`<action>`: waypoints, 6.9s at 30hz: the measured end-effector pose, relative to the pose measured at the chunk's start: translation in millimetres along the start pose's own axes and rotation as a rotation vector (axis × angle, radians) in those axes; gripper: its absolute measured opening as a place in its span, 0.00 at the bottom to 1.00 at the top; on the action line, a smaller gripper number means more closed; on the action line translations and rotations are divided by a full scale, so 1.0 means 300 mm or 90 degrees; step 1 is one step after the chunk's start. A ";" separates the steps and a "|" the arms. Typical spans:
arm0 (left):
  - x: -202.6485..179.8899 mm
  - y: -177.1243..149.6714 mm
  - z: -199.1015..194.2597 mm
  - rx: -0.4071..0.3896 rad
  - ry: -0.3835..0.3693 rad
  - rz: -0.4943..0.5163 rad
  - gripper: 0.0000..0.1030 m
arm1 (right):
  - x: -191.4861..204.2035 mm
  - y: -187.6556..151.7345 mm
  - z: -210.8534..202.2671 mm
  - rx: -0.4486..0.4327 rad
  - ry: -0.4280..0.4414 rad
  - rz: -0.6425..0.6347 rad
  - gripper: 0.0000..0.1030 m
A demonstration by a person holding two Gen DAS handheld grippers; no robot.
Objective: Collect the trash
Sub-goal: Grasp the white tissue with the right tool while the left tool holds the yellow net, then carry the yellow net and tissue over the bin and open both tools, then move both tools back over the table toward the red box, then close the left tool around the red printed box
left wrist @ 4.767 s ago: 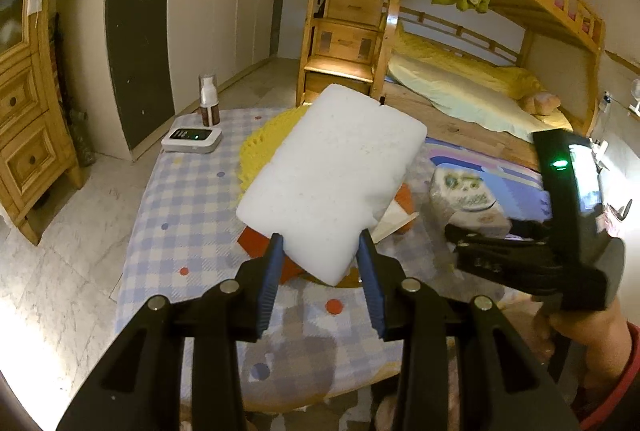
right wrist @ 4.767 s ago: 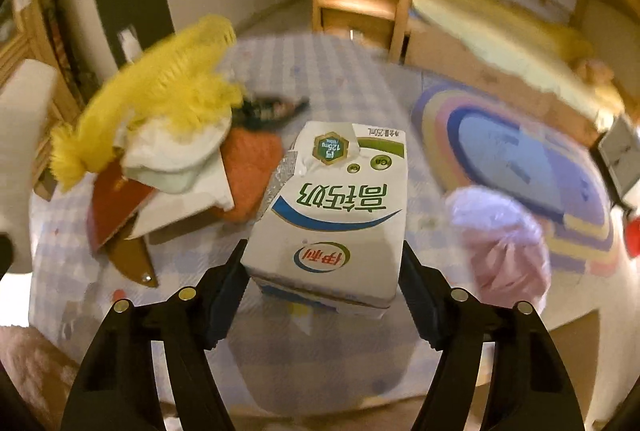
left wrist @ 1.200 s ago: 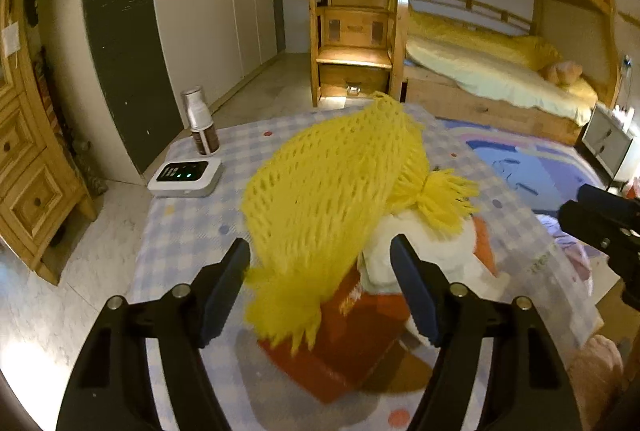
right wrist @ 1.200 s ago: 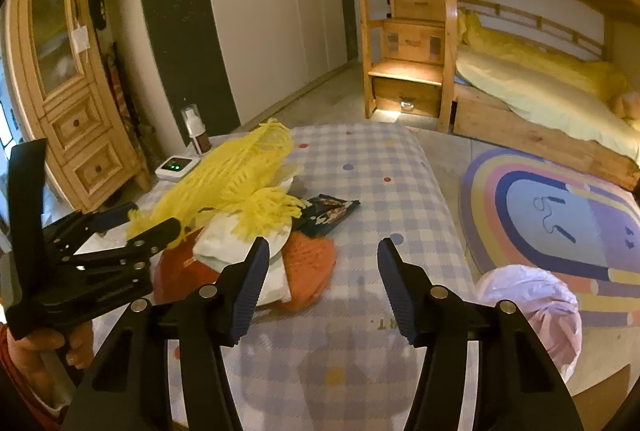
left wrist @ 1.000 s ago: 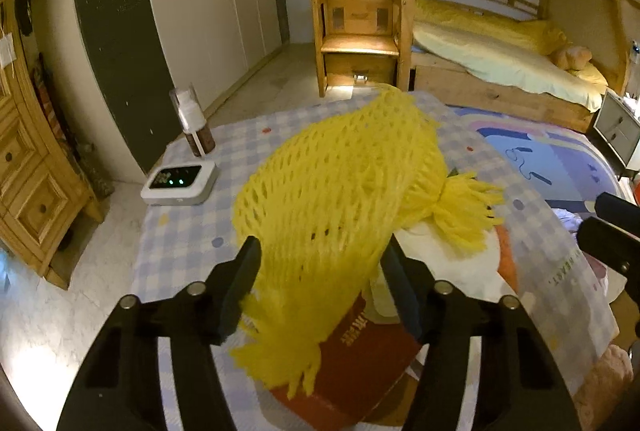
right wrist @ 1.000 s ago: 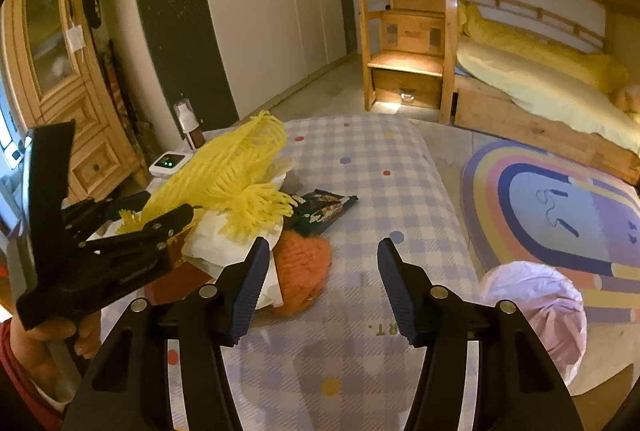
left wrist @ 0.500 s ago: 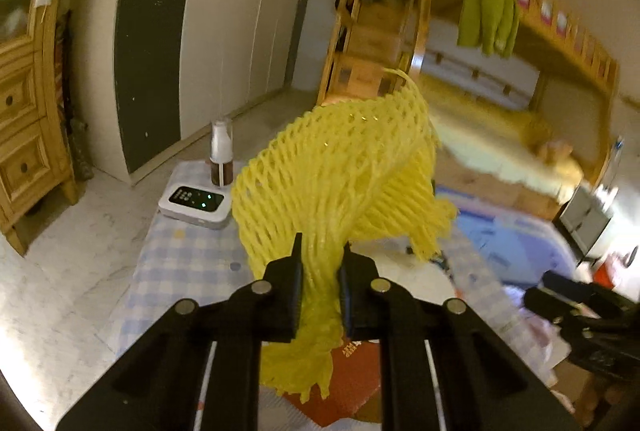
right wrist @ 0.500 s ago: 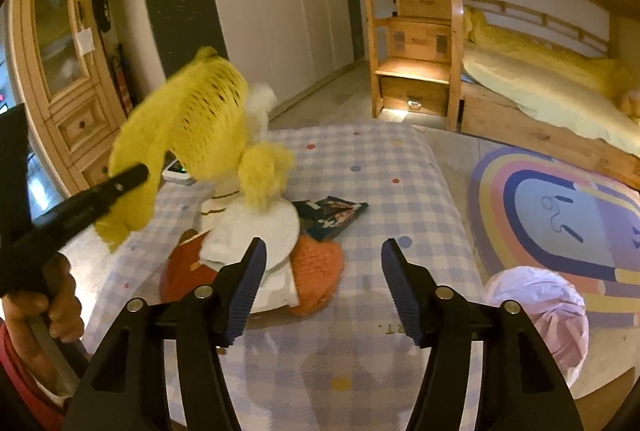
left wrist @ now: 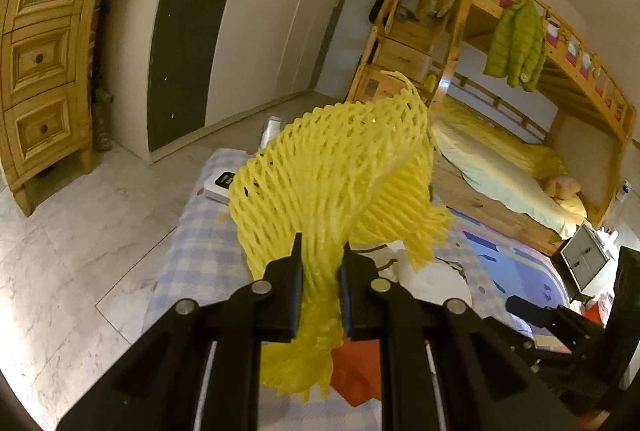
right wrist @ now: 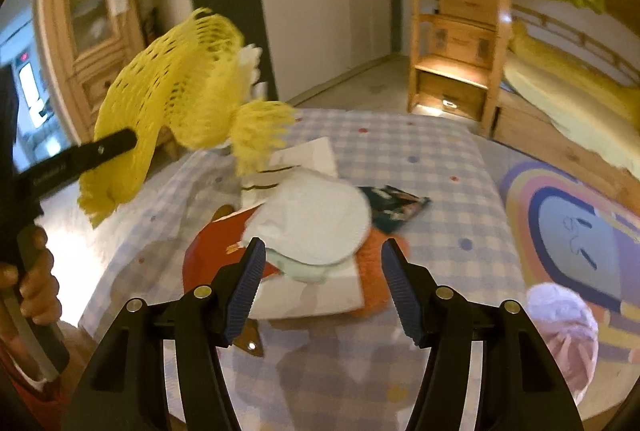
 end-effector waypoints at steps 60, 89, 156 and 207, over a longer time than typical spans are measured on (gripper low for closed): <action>-0.789 -0.103 -0.045 0.074 -0.230 0.119 0.13 | -0.587 -0.075 -0.574 -0.174 -0.118 0.190 0.07; -1.355 -0.332 0.333 0.226 -0.286 0.299 0.56 | -1.147 -0.406 -0.332 -0.040 -0.246 0.382 0.21; -0.299 -0.337 0.169 0.169 0.053 0.211 0.60 | -0.237 -0.130 -0.083 -0.037 -0.033 0.140 0.44; 0.003 -0.283 0.143 0.198 0.088 0.119 0.93 | -0.148 -0.086 -0.030 -0.051 0.020 0.127 0.56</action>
Point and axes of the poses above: each gripper's, at about its wrist camera, not at the fingertips, and z roughly the way its jaws point, x to its left, y to its top, the point moved 7 cm from there along z, roughly the way its jaws point, and after that the axes turned 8 degrees about z, right-handed, at the moved point
